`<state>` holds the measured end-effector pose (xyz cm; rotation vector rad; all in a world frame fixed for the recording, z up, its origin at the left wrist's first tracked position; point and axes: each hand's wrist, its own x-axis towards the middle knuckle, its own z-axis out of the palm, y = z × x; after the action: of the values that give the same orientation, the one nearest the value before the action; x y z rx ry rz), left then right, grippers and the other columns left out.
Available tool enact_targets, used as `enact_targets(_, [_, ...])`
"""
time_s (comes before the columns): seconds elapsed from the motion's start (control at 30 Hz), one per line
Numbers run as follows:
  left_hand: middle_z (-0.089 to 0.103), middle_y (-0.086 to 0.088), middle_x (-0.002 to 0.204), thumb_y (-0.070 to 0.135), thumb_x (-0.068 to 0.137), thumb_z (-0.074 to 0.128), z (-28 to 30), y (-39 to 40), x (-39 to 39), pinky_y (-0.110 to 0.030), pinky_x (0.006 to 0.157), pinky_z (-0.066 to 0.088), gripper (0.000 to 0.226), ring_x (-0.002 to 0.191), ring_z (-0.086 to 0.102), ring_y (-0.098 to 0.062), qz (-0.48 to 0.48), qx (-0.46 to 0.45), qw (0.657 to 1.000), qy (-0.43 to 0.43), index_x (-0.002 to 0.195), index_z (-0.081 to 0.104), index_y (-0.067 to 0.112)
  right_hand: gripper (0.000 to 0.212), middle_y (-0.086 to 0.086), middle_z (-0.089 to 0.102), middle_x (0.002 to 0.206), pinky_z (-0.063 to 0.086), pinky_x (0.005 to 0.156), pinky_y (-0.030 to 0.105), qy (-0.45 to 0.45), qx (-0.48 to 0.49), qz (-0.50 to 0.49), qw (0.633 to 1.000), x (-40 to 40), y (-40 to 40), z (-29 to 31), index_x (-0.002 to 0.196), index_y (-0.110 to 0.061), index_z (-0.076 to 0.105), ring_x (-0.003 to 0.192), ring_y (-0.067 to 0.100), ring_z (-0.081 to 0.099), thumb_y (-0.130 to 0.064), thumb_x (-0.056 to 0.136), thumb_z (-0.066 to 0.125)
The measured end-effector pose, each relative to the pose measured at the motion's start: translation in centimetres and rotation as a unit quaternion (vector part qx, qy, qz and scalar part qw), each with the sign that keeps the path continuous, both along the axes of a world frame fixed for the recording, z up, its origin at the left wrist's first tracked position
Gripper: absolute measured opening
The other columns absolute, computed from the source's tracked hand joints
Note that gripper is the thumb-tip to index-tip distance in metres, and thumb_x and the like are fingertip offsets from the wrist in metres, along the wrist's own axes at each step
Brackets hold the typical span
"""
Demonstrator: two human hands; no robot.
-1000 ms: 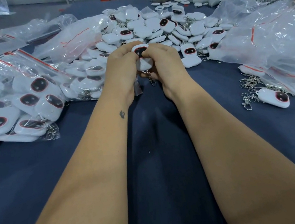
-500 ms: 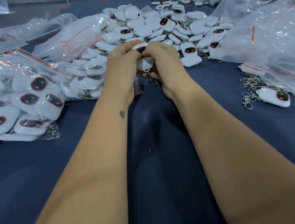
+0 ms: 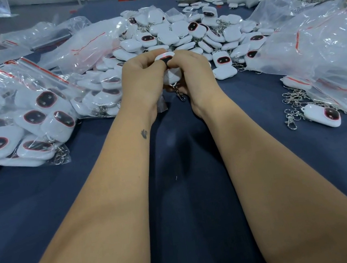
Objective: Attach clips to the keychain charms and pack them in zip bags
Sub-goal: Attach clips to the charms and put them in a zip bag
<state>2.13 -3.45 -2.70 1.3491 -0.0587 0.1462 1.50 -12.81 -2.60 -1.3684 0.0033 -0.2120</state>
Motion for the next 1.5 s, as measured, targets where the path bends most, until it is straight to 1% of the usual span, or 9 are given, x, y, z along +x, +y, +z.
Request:
enact_targets(0.2, [0.073,-0.011,0.091,-0.001,0.09,0.057,0.0,-0.2,0.1,-0.03,0.064,0.056,0.023,0.075,0.07,-0.019,0.009,0.019,1.0,-0.002,0.107,0.071,0.006,0.027,0.0,0.055,0.053,0.041,0.043,0.018,0.004,0.01,0.011,1.0,-0.1,0.0,0.1,0.06,-0.015,0.055,0.047,0.012,0.051,0.001,0.082,0.055])
enact_targets(0.47, [0.069,-0.01,0.11,0.001,0.087,0.047,0.2,-0.7,-1.1,-0.038,0.093,0.051,0.031,0.1,0.062,-0.017,0.043,0.267,0.956,-0.11,0.103,0.065,0.019,0.019,-0.002,0.056,0.056,0.039,0.042,0.016,0.017,0.015,-0.036,0.999,-0.1,0.2,0.3,0.074,-0.011,0.057,0.045,0.007,0.05,0.0,0.087,0.048])
enact_targets(0.53, [0.062,-0.004,0.123,0.003,0.086,0.048,0.2,-0.4,-1.1,-0.032,0.1,0.044,0.041,0.114,0.056,-0.018,0.087,0.337,0.927,-0.138,0.121,0.063,0.018,0.017,-0.003,0.057,0.069,0.042,0.054,0.022,-0.005,-0.033,-0.074,0.997,0.1,0.3,0.1,0.076,-0.015,0.055,0.061,0.009,0.052,-0.005,0.089,0.05])
enact_targets(0.7, [0.059,-0.001,0.115,0.032,0.081,0.059,0.0,0.9,-0.8,-0.033,0.083,0.025,0.028,0.116,0.044,-0.028,0.232,0.553,0.785,-0.155,0.107,0.063,0.023,0.01,0.016,0.061,0.107,0.049,0.091,0.039,-0.036,-0.105,-0.136,0.985,0.5,0.2,-0.2,0.094,-0.022,0.06,0.1,0.026,0.057,-0.014,0.094,0.054])
enact_targets(0.83, [0.056,-0.006,0.122,0.046,0.076,0.065,-0.6,1.2,-0.6,-0.042,0.091,0.027,0.047,0.121,0.039,-0.032,0.203,0.629,0.747,-0.067,0.115,0.06,0.019,0.003,0.004,0.056,0.089,0.046,0.07,0.025,-0.031,-0.064,-0.142,0.987,0.6,-0.1,-0.3,0.098,-0.018,0.055,0.075,0.016,0.053,-0.018,0.099,0.053])
enact_targets(1.03, [0.066,-0.006,0.107,0.032,0.088,0.052,-0.6,1.5,-0.4,-0.042,0.091,0.029,0.027,0.115,0.043,-0.033,0.217,0.598,0.769,-0.06,0.104,0.068,0.017,0.007,0.012,0.062,0.086,0.056,0.062,0.026,0.01,0.122,-0.071,0.99,0.6,-0.2,0.3,0.094,-0.009,0.048,0.062,0.021,0.065,-0.003,0.094,0.048])
enact_targets(1.17, [0.068,-0.001,0.096,0.024,0.088,0.046,-0.1,1.7,-0.7,-0.039,0.092,0.032,0.022,0.106,0.052,-0.031,0.249,0.496,0.829,-0.069,0.094,0.066,0.017,0.016,0.02,0.065,0.086,0.061,0.071,0.035,0.035,0.209,0.019,0.977,0.3,0.1,0.4,0.103,-0.003,0.049,0.071,0.03,0.071,0.004,0.09,0.044])
enact_targets(1.33, [0.061,0.007,0.082,0.023,0.083,0.048,0.6,2.0,-1.0,-0.044,0.091,0.046,0.01,0.097,0.059,-0.027,0.267,0.33,0.9,-0.101,0.08,0.057,0.023,0.014,0.013,0.062,0.088,0.057,0.078,0.039,0.033,-0.009,0.009,0.999,0.1,1.3,0.0,0.102,-0.003,0.056,0.078,0.022,0.061,0.002,0.09,0.059])
enact_targets(1.5, [0.064,0.009,0.082,0.023,0.085,0.051,0.8,1.9,-1.4,-0.034,0.09,0.04,0.018,0.098,0.055,-0.023,0.297,0.303,0.883,-0.198,0.086,0.068,0.017,0.014,0.001,0.059,0.069,0.045,0.086,0.04,-0.076,-0.285,-0.016,0.955,-0.1,2.1,-0.4,0.085,-0.012,0.075,0.075,0.015,0.051,-0.007,0.088,0.062])
